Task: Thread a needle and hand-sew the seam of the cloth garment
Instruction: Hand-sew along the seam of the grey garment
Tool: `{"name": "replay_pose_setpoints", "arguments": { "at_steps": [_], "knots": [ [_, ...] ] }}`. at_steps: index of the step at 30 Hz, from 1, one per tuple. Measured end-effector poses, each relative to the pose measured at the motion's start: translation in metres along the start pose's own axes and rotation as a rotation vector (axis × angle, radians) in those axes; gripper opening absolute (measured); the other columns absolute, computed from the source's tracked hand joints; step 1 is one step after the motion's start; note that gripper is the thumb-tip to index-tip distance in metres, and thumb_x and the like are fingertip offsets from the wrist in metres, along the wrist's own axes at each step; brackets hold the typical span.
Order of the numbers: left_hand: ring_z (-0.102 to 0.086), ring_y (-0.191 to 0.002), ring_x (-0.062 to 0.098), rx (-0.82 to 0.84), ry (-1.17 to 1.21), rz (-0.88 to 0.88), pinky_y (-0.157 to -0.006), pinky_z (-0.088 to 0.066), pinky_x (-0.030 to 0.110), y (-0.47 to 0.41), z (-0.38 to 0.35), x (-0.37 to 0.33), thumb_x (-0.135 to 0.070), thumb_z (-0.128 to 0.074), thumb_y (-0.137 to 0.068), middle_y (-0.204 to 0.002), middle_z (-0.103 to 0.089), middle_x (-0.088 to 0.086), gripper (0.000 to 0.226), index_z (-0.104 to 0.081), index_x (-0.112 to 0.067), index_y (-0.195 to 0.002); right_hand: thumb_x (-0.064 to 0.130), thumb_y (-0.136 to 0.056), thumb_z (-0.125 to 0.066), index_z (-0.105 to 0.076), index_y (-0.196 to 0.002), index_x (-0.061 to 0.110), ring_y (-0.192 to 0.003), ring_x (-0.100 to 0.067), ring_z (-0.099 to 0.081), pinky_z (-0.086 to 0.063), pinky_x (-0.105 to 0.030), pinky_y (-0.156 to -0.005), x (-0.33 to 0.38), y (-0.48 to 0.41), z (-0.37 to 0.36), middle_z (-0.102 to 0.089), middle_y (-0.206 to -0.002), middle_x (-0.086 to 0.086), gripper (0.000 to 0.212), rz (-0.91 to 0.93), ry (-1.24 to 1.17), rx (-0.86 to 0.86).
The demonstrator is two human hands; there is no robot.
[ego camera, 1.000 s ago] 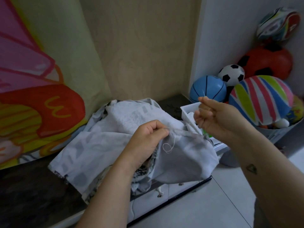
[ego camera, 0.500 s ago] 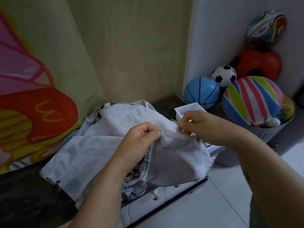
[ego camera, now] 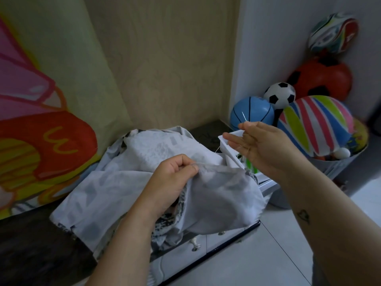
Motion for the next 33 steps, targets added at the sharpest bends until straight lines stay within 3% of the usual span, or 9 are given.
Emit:
{"name": "replay_pose_setpoints", "arguments": {
  "at_steps": [2, 4, 8, 11, 14, 19, 25, 27, 33],
  "knots": [
    [-0.051, -0.062, 0.006, -0.003, -0.002, 0.002, -0.065, -0.041, 0.024, 0.001, 0.0, -0.001, -0.013, -0.058, -0.091, -0.061, -0.058, -0.006, 0.036, -0.064, -0.028, -0.059, 0.017, -0.1, -0.041, -0.057, -0.098, 0.012, -0.097, -0.017, -0.067, -0.05, -0.035, -0.095, -0.001, -0.003, 0.004, -0.068, -0.096, -0.009, 0.016, 0.066, 0.133, -0.108],
    [-0.053, -0.066, 0.008, -0.003, -0.009, 0.0, -0.068, -0.043, 0.024, 0.002, 0.0, -0.002, -0.016, -0.059, -0.09, -0.065, -0.06, -0.002, 0.032, -0.064, -0.026, -0.061, 0.019, -0.1, -0.041, -0.057, -0.096, 0.015, -0.098, -0.014, -0.067, -0.05, -0.035, -0.096, -0.001, -0.004, 0.007, -0.067, -0.106, -0.01, 0.016, 0.121, 0.208, -0.152],
    [-0.055, -0.064, 0.003, -0.015, 0.002, -0.003, -0.064, -0.044, 0.015, 0.003, 0.0, -0.004, -0.014, -0.059, -0.09, -0.064, -0.062, -0.006, 0.026, -0.063, -0.021, -0.065, 0.023, -0.098, -0.046, -0.059, -0.091, 0.017, -0.087, -0.016, -0.068, -0.051, -0.039, -0.093, -0.002, -0.001, 0.005, -0.068, -0.074, 0.003, 0.016, 0.117, 0.457, -0.109],
    [-0.056, -0.066, 0.006, -0.014, -0.002, 0.005, -0.065, -0.045, 0.016, 0.003, 0.001, -0.004, -0.014, -0.059, -0.09, -0.066, -0.063, -0.003, 0.022, -0.063, -0.018, -0.069, 0.029, -0.095, -0.051, -0.062, -0.084, 0.022, -0.088, -0.019, -0.063, -0.051, -0.038, -0.086, -0.002, 0.006, -0.003, -0.066, -0.085, 0.0, 0.017, 0.17, 0.716, -0.035],
    [-0.058, -0.065, 0.002, -0.006, -0.013, 0.005, -0.063, -0.044, 0.014, 0.004, 0.001, -0.006, -0.015, -0.058, -0.091, -0.065, -0.064, -0.007, 0.022, -0.064, -0.019, -0.07, 0.032, -0.095, -0.05, -0.061, -0.088, 0.021, -0.074, -0.01, -0.057, -0.046, -0.03, -0.069, -0.005, 0.016, -0.018, -0.061, -0.078, 0.006, 0.016, 0.288, 0.904, 0.026],
    [-0.061, -0.071, 0.003, 0.009, 0.009, -0.024, -0.068, -0.045, 0.016, 0.004, 0.002, -0.006, -0.016, -0.06, -0.091, -0.071, -0.068, -0.008, 0.017, -0.067, -0.02, -0.076, 0.034, -0.099, -0.037, -0.05, -0.096, 0.019, -0.075, -0.01, -0.054, -0.047, -0.036, -0.073, -0.029, 0.026, -0.036, -0.057, -0.079, 0.008, 0.02, 0.412, 1.131, 0.018],
    [-0.065, -0.078, 0.003, 0.055, 0.003, -0.041, -0.073, -0.048, 0.014, 0.006, 0.005, -0.003, -0.015, -0.068, -0.085, -0.077, -0.073, -0.008, 0.013, -0.073, -0.023, -0.076, 0.034, -0.098, -0.041, -0.051, -0.095, 0.019, -0.07, -0.009, -0.051, -0.045, -0.03, -0.067, -0.031, 0.017, -0.027, -0.053, -0.073, 0.01, 0.018, 0.407, 1.182, 0.091],
    [-0.065, -0.077, 0.004, 0.036, -0.004, -0.052, -0.074, -0.049, 0.015, 0.005, 0.007, -0.002, -0.014, -0.069, -0.084, -0.077, -0.072, -0.007, 0.013, -0.073, -0.023, -0.076, 0.033, -0.097, -0.045, -0.054, -0.091, 0.022, -0.071, -0.006, -0.053, -0.042, -0.02, -0.062, -0.028, 0.016, -0.023, -0.057, -0.075, 0.011, 0.015, 0.371, 1.181, 0.193],
    [-0.066, -0.077, 0.004, 0.009, 0.014, -0.055, -0.076, -0.051, 0.015, 0.005, 0.009, -0.003, -0.014, -0.07, -0.082, -0.076, -0.073, -0.008, 0.011, -0.073, -0.023, -0.077, 0.027, -0.093, -0.055, -0.071, -0.098, 0.032, -0.086, -0.002, -0.054, -0.042, -0.013, -0.076, -0.01, 0.013, -0.012, -0.058, -0.098, 0.019, 0.017, 0.412, 1.342, 0.292]
  ]
}}
Point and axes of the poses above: each hand's wrist, its own y-axis away from the middle knuckle, its own z-axis out of the back of the hand, x = y × z, the point moved 2 cm from there along -y, towards the middle knuckle
